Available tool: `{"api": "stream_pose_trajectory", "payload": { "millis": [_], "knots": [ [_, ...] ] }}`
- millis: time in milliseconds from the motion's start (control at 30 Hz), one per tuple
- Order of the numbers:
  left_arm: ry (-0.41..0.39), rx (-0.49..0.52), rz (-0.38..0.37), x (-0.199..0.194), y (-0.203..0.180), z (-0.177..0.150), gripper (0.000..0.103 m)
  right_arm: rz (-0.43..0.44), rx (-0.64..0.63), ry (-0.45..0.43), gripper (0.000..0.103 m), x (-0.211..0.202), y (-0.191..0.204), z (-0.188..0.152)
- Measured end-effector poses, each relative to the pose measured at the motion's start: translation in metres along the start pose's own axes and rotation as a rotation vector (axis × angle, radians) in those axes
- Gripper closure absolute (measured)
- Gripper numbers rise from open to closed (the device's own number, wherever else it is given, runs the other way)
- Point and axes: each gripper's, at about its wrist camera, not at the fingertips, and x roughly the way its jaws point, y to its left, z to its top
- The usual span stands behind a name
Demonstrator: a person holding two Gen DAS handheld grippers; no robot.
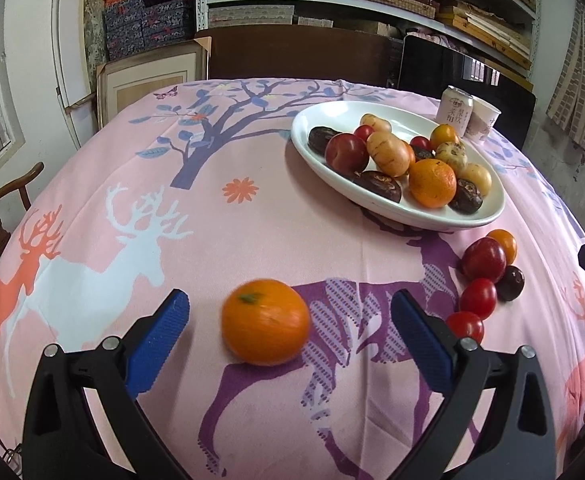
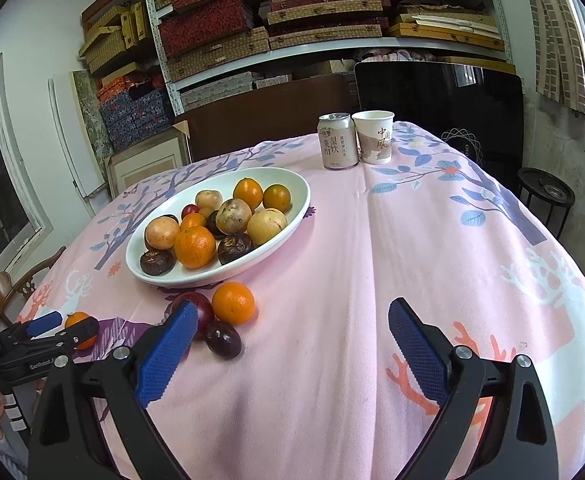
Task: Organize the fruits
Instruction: 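Move both open tools back toward the remaining fruits, then grasp an orange with the left tool while the right tool grasps a mangosteen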
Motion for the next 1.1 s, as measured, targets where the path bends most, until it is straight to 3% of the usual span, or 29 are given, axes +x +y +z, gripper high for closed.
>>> {"api": "stream_pose_trajectory", "payload": {
  "millis": [167,333,733,900,1033,1100],
  "knots": [
    [0.033,-0.014,-0.008,-0.003,0.007,-0.011,0.004,0.008,0.005,0.009,0.006,0.001,0.001,0.001],
    [0.019,-0.052,-0.01,-0.009,0.016,-0.012,0.004,0.014,-0.004,0.009,0.006,-0.001,0.003,0.0],
    [0.004,-0.037,0.009,-0.01,0.013,-0.011,0.006,0.005,-0.009,0.023,0.006,0.001,0.003,-0.001],
    [0.022,-0.019,-0.004,-0.006,0.011,-0.011,0.028,0.005,-0.012,0.023,0.005,0.002,0.003,-0.002],
    [0.033,-0.031,-0.024,-0.004,0.013,-0.011,0.037,0.005,-0.01,0.029,0.005,0.002,0.004,-0.002],
    [0.039,-0.032,-0.035,-0.002,0.013,-0.011,0.049,0.005,-0.012,0.029,0.005,0.003,0.003,-0.002]
  ]
}}
